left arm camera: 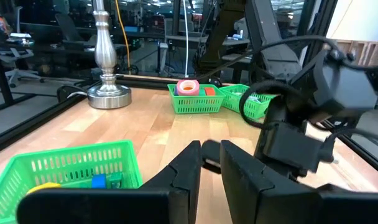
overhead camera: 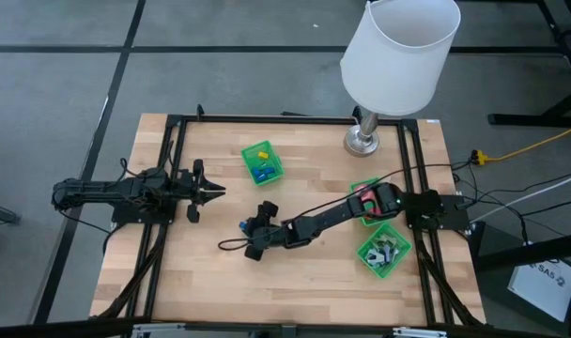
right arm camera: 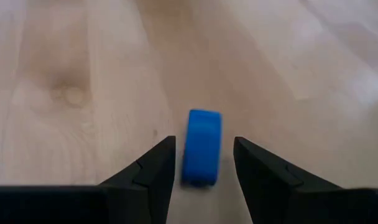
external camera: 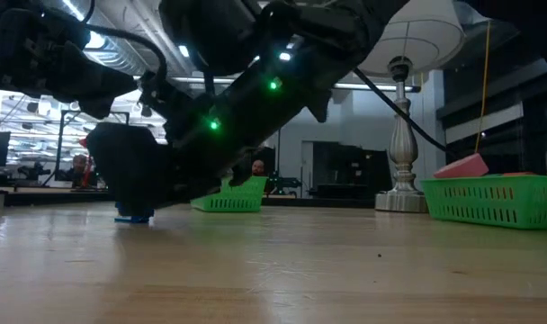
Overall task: Pick and place Stapler, Stapler remover, tape
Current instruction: Put the blue stapler into the top left green bin, then return to Home Position
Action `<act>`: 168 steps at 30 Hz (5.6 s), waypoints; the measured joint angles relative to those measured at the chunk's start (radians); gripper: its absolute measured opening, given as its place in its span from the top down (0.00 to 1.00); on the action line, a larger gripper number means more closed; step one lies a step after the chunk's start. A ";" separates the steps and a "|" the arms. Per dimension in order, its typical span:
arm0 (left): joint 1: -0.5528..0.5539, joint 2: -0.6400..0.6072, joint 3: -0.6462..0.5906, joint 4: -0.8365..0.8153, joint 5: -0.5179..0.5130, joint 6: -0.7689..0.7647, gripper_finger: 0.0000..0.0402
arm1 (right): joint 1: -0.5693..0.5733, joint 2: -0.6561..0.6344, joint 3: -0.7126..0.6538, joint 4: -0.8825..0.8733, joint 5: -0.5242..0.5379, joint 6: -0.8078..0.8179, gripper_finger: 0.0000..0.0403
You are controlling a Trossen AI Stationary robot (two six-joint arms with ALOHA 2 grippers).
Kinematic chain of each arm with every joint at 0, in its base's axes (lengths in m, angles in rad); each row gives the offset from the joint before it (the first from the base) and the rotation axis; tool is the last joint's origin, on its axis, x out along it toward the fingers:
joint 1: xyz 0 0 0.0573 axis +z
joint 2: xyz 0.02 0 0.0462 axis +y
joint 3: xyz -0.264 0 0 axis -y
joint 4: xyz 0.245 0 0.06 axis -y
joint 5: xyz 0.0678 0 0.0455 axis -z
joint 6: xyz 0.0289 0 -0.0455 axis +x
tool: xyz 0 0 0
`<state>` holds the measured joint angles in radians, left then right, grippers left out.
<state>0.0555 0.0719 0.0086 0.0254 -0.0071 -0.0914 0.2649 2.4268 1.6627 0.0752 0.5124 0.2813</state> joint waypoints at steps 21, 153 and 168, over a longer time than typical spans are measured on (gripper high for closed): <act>0.000 0.000 0.000 0.000 0.000 0.000 0.85 | 0.000 0.027 0.000 0.054 -0.047 -0.133 0.82; 0.000 0.000 0.000 0.000 0.000 0.000 0.85 | -0.121 -1.593 -1.657 0.703 -0.381 -0.528 0.40; 0.000 0.000 0.000 0.000 0.000 0.000 0.85 | -0.152 -1.816 -1.657 0.436 -0.382 -0.551 0.40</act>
<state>0.0555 0.0719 0.0086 0.0257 -0.0067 -0.0914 0.1125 0.6104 0.0059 0.5114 0.1307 -0.2699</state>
